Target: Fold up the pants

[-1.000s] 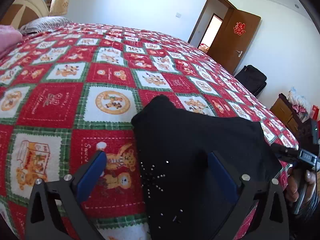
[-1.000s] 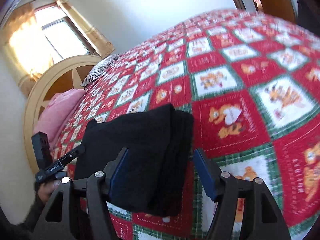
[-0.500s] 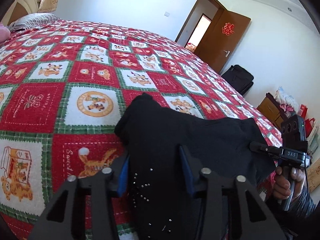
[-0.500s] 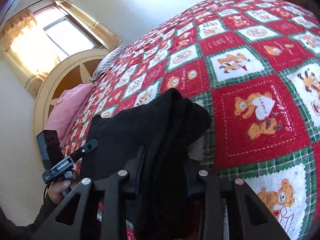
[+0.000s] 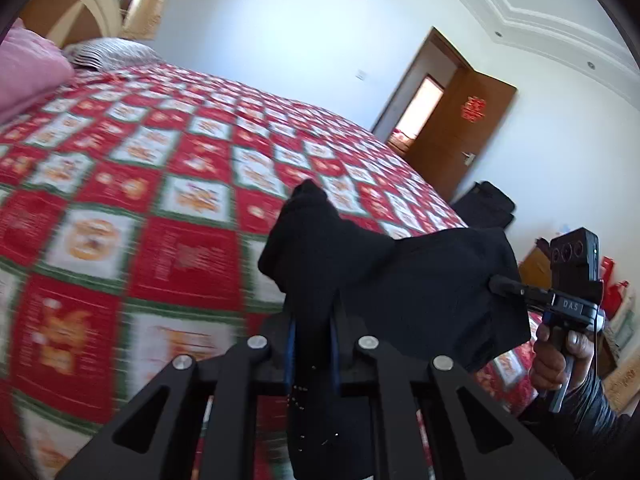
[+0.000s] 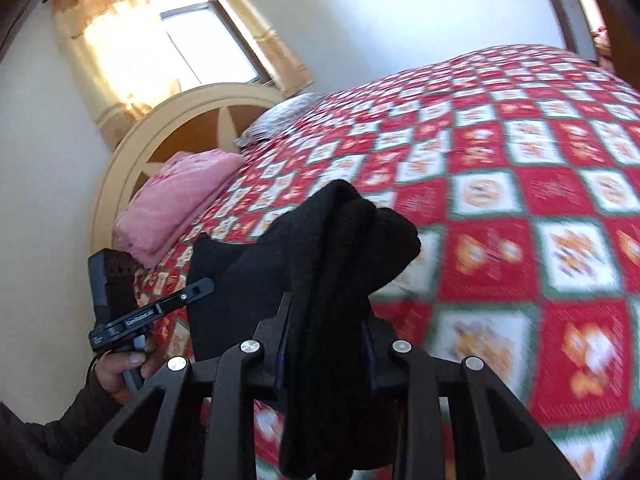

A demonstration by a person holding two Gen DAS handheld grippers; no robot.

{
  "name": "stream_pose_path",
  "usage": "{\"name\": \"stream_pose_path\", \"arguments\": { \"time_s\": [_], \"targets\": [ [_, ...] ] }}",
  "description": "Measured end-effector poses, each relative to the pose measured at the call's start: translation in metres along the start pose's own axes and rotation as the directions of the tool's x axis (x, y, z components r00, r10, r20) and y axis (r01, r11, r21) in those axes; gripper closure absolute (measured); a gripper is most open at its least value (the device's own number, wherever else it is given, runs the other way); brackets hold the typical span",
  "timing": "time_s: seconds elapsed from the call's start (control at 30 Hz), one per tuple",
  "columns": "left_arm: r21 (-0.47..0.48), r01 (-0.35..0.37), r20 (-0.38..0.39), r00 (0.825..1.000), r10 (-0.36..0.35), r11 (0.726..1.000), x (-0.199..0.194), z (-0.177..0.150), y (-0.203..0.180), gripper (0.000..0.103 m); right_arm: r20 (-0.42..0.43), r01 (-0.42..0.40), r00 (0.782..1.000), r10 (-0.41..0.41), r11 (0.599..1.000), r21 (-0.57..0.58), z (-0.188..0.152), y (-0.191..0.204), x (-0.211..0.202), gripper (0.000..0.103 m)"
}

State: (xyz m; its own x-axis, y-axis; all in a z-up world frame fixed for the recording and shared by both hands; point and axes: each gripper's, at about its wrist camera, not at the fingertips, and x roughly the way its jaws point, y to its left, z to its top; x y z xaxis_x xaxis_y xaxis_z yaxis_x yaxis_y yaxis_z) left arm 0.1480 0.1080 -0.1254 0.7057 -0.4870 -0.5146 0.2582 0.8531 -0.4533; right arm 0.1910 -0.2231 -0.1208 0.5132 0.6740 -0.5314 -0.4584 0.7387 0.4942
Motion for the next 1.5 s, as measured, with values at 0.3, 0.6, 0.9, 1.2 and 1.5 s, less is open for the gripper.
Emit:
{"name": "stream_pose_path", "arguments": {
  "time_s": [0.3, 0.6, 0.9, 1.2, 1.5],
  "targets": [
    [-0.047, -0.26, 0.061, 0.963, 0.263, 0.964, -0.03, 0.01, 0.082, 0.085, -0.1, -0.144, 0.985, 0.139, 0.989, -0.037, 0.043, 0.047, 0.133, 0.074],
    [-0.135, -0.401, 0.037, 0.912, 0.409, 0.906, -0.01, -0.014, 0.122, 0.017, -0.139, 0.014, 0.99, 0.002, 0.993, 0.115, 0.029, -0.009, 0.187, 0.051],
    [-0.106, -0.49, 0.059, 0.866, 0.497, 0.866, 0.001, -0.019, 0.101, 0.002, -0.119, 0.126, 0.986, -0.119, 0.99, 0.058, 0.028, -0.015, 0.181, 0.046],
    [-0.093, -0.564, 0.062, 0.819, 0.57, 0.82, -0.019, -0.02, 0.09, 0.002, -0.054, 0.199, 0.979, -0.199, 0.98, -0.003, 0.027, -0.008, 0.16, 0.046],
    [-0.036, -0.614, 0.139, 0.778, 0.612, 0.789, -0.059, -0.02, 0.039, 0.002, 0.0, 0.263, 0.965, -0.264, 0.96, -0.093, 0.02, 0.013, 0.097, 0.044]
  ]
}}
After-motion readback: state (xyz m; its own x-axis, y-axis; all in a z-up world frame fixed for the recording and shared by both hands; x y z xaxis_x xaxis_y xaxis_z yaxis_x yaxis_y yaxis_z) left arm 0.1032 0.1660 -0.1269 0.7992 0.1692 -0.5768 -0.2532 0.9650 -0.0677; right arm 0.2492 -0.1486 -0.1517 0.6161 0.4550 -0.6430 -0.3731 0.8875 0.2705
